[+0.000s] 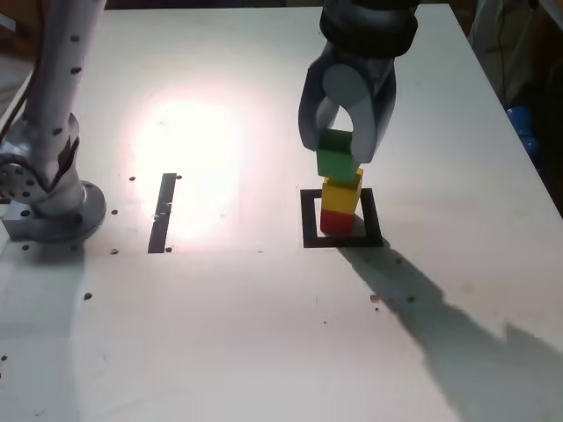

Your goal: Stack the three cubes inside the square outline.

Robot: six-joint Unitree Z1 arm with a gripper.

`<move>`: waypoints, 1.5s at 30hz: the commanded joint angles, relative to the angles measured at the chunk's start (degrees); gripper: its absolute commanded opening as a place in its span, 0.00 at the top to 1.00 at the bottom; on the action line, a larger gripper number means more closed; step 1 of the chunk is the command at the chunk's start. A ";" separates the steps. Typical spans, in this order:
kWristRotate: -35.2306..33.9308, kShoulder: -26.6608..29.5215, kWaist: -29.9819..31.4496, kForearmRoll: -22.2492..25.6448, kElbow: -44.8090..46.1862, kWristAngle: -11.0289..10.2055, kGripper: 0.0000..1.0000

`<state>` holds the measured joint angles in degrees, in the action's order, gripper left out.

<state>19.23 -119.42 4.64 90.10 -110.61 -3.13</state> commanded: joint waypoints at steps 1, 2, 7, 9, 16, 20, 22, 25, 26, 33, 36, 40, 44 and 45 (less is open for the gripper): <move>0.37 -0.47 -0.07 0.09 -0.19 0.15 0.07; 0.41 -0.52 -0.07 0.08 -0.13 0.19 0.02; 0.48 -0.63 -0.07 0.09 0.17 0.25 0.00; 0.50 -0.48 -0.07 0.12 0.24 0.20 0.00; -0.42 3.26 -0.07 0.18 3.86 -1.60 0.00; -3.36 8.89 -0.06 -0.17 10.76 -4.36 0.00; -5.09 11.90 0.00 -0.65 14.96 -5.62 0.00; -7.25 15.99 0.08 -1.96 21.59 -6.84 0.00; -7.78 17.11 0.10 -2.62 23.76 -7.01 0.00; -10.49 21.88 0.03 -11.70 40.09 -5.38 0.00; -11.50 22.66 -0.16 -16.95 47.00 -4.01 0.00; -13.86 23.88 -0.33 -22.95 54.93 -2.26 0.00; -16.13 25.41 -0.33 -25.72 59.65 -0.68 0.00; -16.44 25.65 -0.33 -26.11 60.41 -0.31 0.00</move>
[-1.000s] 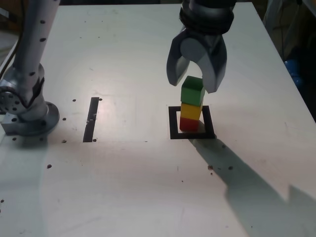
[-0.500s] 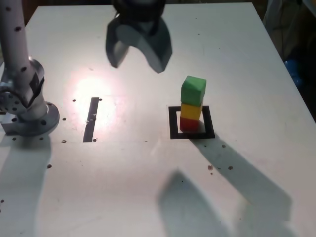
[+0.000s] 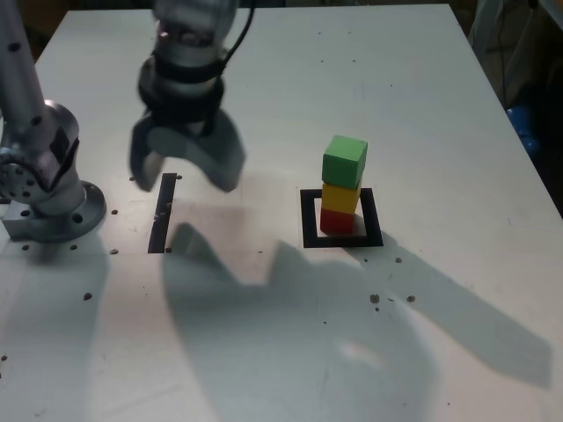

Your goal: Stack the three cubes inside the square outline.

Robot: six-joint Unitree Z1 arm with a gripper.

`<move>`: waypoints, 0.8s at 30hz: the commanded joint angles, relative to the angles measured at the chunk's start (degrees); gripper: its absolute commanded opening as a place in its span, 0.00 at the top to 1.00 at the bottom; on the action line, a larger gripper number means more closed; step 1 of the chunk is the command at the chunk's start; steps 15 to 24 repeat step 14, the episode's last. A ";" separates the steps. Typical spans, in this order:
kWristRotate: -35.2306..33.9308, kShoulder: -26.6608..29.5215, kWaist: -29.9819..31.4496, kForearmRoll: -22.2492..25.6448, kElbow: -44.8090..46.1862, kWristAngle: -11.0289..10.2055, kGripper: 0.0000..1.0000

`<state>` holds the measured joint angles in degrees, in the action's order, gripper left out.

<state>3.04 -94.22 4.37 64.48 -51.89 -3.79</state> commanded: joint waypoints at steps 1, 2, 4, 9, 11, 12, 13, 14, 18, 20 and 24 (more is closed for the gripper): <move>-0.48 0.61 -0.06 -0.80 2.31 0.67 0.00; -0.66 0.70 -0.06 -1.07 2.82 0.91 0.00; -0.87 0.74 -0.06 -1.57 3.62 1.24 0.00; -1.20 0.68 -0.06 -2.87 4.90 1.44 0.00; -1.26 0.65 -0.06 -3.30 5.25 1.49 0.00; -1.28 0.63 -0.06 -3.52 5.46 1.52 0.00; -1.29 0.61 -0.06 -3.64 5.60 1.55 0.00; -1.29 0.59 -0.06 -3.72 5.74 1.58 0.00; -1.29 0.59 -0.06 -3.72 5.74 1.58 0.00; -1.29 0.59 -0.06 -3.72 5.74 1.58 0.00; -1.29 0.59 -0.06 -3.72 5.74 1.58 0.00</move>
